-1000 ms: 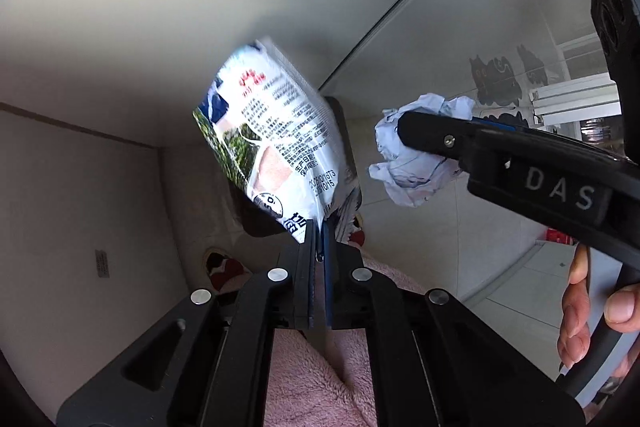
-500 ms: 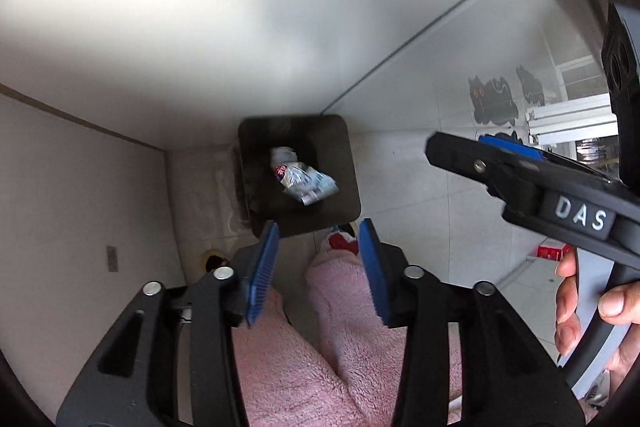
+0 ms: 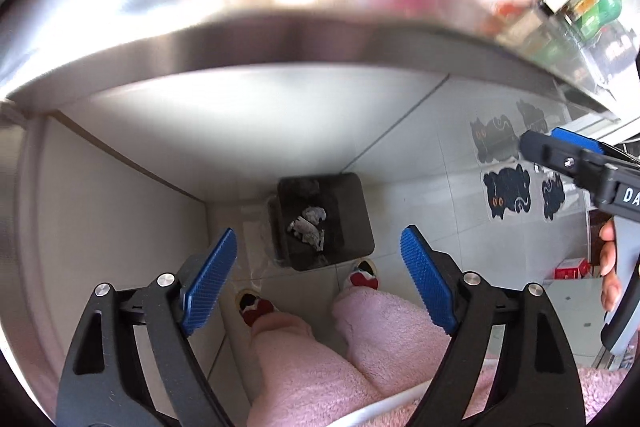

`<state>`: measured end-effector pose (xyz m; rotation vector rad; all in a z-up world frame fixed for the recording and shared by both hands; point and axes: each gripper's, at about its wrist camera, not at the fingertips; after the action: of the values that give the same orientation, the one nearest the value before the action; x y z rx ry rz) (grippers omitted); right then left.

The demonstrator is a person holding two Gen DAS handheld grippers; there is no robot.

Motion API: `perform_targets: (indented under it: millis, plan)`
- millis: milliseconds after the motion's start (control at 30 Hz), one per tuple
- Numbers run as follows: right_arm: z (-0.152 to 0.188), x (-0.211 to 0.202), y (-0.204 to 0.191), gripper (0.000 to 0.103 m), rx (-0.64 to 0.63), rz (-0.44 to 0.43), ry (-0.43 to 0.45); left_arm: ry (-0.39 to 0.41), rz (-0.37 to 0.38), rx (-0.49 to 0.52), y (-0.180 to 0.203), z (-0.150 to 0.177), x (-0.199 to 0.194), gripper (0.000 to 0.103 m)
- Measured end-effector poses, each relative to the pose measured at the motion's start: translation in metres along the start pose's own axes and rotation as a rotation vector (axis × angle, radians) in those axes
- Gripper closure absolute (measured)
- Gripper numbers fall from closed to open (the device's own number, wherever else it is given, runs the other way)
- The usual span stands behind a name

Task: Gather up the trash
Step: 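Grasp the pink Mentos wrapper with the left tool while the right tool grasps a plastic bag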

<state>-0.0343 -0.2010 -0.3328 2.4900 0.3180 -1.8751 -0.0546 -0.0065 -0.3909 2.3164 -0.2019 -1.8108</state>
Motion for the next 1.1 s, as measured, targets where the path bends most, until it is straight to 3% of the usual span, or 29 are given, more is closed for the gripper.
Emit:
perform_targets:
  millis: [200, 600, 667, 733, 900, 1100]
  plan:
    - [-0.018, -0.039, 0.009, 0.003, 0.011, -0.011, 0.091, 0.085, 0.009, -0.016, -0.002, -0.018, -0.043, 0.023]
    - [-0.053, -0.057, 0.005, 0.005, -0.017, -0.027, 0.179, 0.262, 0.01, 0.027, 0.007, -0.083, -0.117, 0.024]
    - [-0.058, -0.056, 0.004, 0.009, -0.027, -0.037, 0.189, 0.276, 0.021, 0.04, 0.011, -0.094, -0.121, 0.025]
    - [-0.062, -0.054, 0.004, 0.023, -0.042, -0.057, 0.19, 0.284, 0.034, 0.055, 0.019, -0.103, -0.124, 0.033]
    - [-0.07, -0.042, 0.001, 0.044, -0.063, -0.114, 0.18, 0.271, 0.083, 0.086, 0.034, -0.121, -0.118, 0.051]
    - [-0.078, -0.027, -0.001, 0.052, -0.057, -0.147, 0.163, 0.261, 0.113, 0.134, 0.056, -0.139, -0.107, 0.057]
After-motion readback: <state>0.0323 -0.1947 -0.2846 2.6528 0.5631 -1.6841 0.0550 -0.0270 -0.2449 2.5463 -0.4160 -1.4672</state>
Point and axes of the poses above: each gripper's, at about its wrist camera, not at the fingertips, and x roughly the way its jaws point, y to its right, z to its underside, and after that the axes turned 11 degrees about -x, right-handed
